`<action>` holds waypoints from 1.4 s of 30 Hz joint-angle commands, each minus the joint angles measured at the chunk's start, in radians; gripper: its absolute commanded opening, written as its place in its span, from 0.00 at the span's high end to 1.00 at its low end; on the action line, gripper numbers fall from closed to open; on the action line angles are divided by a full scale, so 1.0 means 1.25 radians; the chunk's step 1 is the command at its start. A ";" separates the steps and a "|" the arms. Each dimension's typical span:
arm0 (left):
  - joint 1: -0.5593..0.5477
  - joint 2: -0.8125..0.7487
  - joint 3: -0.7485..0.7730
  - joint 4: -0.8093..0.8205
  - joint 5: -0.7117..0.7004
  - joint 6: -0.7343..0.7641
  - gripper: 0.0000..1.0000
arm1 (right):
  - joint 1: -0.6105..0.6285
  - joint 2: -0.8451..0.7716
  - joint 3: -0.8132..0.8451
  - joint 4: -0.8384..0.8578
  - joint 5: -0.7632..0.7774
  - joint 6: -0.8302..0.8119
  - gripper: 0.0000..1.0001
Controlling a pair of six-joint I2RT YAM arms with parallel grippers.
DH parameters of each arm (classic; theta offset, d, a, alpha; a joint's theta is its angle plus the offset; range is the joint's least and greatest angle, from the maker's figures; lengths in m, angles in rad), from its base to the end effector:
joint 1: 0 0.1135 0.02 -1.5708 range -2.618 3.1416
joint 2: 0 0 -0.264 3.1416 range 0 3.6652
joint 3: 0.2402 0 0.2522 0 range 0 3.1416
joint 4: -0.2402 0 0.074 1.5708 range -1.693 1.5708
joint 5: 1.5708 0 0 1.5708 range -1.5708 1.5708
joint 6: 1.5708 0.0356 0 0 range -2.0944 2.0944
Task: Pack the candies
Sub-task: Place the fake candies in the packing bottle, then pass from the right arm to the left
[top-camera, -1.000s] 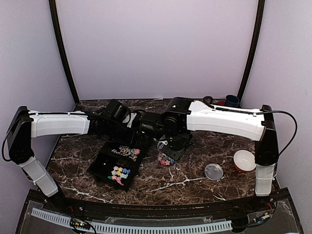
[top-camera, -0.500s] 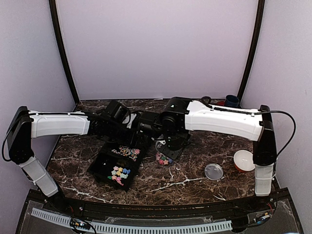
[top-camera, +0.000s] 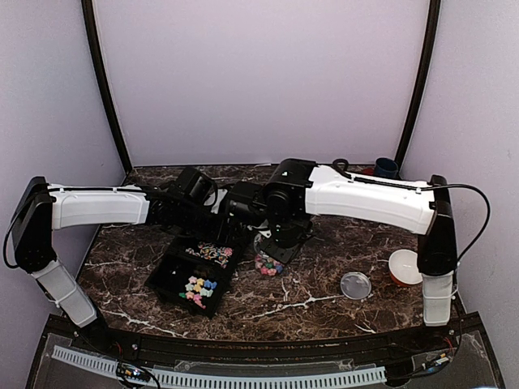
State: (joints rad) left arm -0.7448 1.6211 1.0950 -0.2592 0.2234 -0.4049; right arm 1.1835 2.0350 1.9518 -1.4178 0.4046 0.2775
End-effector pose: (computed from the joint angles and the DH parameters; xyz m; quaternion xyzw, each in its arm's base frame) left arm 0.2535 -0.2445 0.2292 0.1973 0.8977 -0.2932 0.2632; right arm 0.1621 0.3602 0.2825 -0.4222 0.8833 -0.1268 0.1594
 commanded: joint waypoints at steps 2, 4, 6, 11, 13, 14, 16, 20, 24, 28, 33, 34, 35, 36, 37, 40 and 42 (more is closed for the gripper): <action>-0.004 -0.024 -0.012 0.006 0.008 -0.007 0.25 | -0.005 0.002 0.031 0.003 0.012 -0.003 0.96; -0.004 -0.024 -0.013 0.007 0.009 -0.007 0.25 | -0.004 -0.001 0.031 0.003 0.014 -0.003 0.97; -0.004 -0.023 -0.013 0.007 0.008 -0.007 0.25 | -0.005 -0.005 0.023 0.002 0.004 -0.003 0.98; -0.004 -0.027 -0.011 0.015 0.020 -0.007 0.25 | -0.005 -0.009 -0.010 0.001 0.012 -0.007 1.00; -0.004 -0.029 -0.011 0.027 0.042 -0.008 0.25 | -0.001 -0.006 -0.008 0.002 0.028 -0.014 1.00; -0.005 -0.029 -0.009 0.033 0.052 -0.009 0.25 | 0.001 -0.004 -0.004 0.003 0.035 -0.015 1.00; -0.009 -0.025 -0.005 0.037 0.064 -0.006 0.25 | 0.002 0.001 0.012 0.003 0.035 -0.015 0.99; -0.014 -0.024 -0.002 0.031 0.055 -0.005 0.25 | 0.003 -0.001 0.038 0.003 0.039 -0.013 0.96; -0.014 -0.028 -0.008 0.034 0.050 -0.007 0.25 | 0.006 -0.004 0.042 0.003 0.039 -0.017 1.00; -0.013 -0.054 -0.011 0.030 0.006 -0.012 0.24 | 0.015 -0.019 0.038 0.004 0.055 -0.007 1.00; -0.009 -0.078 0.018 -0.005 -0.022 -0.003 0.23 | 0.022 -0.056 -0.005 0.004 0.104 0.019 1.00; -0.007 -0.082 0.021 -0.008 -0.024 -0.002 0.23 | 0.023 -0.066 -0.011 0.005 0.119 0.026 1.00; -0.004 -0.089 0.022 -0.009 -0.023 -0.002 0.23 | 0.025 -0.076 -0.017 0.005 0.132 0.034 1.00; 0.001 -0.095 0.021 -0.010 -0.020 -0.004 0.22 | 0.026 -0.088 -0.028 0.011 0.147 0.039 1.00; 0.004 -0.101 0.021 -0.009 -0.018 -0.005 0.22 | 0.028 -0.103 -0.044 0.025 0.162 0.040 1.00; 0.009 -0.120 0.025 -0.014 -0.012 -0.002 0.22 | 0.042 -0.160 -0.114 0.101 0.178 0.019 1.00; 0.009 -0.131 0.036 -0.022 0.001 0.005 0.21 | 0.052 -0.196 -0.156 0.156 0.184 0.000 1.00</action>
State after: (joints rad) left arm -0.7414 1.5143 1.0973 -0.2459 0.2157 -0.4118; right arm 1.2190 1.8919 1.8286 -1.3525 0.5667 0.2920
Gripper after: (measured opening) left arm 0.785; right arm 0.087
